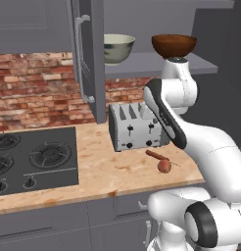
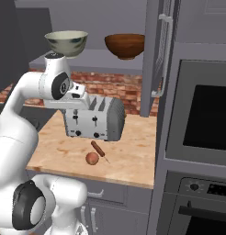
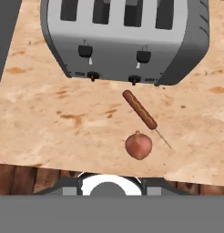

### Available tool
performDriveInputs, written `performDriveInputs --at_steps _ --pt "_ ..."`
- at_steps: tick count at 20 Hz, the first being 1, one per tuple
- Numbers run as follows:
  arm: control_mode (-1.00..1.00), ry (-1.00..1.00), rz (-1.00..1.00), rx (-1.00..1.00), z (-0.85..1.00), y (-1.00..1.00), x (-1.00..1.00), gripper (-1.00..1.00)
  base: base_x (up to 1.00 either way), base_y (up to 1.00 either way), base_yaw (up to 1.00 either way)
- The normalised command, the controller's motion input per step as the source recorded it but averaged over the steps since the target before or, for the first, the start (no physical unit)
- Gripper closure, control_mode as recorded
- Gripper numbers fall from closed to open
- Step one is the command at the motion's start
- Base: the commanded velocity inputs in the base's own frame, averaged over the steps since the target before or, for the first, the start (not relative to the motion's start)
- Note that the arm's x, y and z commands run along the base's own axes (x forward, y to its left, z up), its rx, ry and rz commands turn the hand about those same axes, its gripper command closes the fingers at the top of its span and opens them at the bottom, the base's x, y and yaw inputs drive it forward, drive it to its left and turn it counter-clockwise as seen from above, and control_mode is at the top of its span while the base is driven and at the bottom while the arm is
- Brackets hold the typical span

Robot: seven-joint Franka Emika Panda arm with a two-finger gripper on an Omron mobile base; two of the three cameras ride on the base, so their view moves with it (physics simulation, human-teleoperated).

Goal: Pick both bowls and place them on the counter. Then place the hot dog in one bowl and place the onion in the other bowl.

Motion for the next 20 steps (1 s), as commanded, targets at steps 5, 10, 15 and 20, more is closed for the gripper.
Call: performDriveInputs --at_steps 5,10,15,20 --pt "-1.00 -0.02 -0.01 0.01 0.00 0.00 -0.14 -1.00 0.00 0.00 0.00" --pt "-1.00 -0.19 -0.19 0.11 0.10 0.04 -0.22 -1.00 0.00 0.00 0.00" --pt "-1.00 -0.12 -0.23 0.08 0.40 0.06 -0.19 -1.00 0.00 0.00 0.00" --pt "-1.00 -0.07 -0.21 0.09 0.49 -0.01 -0.23 -1.00 0.00 0.00 0.00"
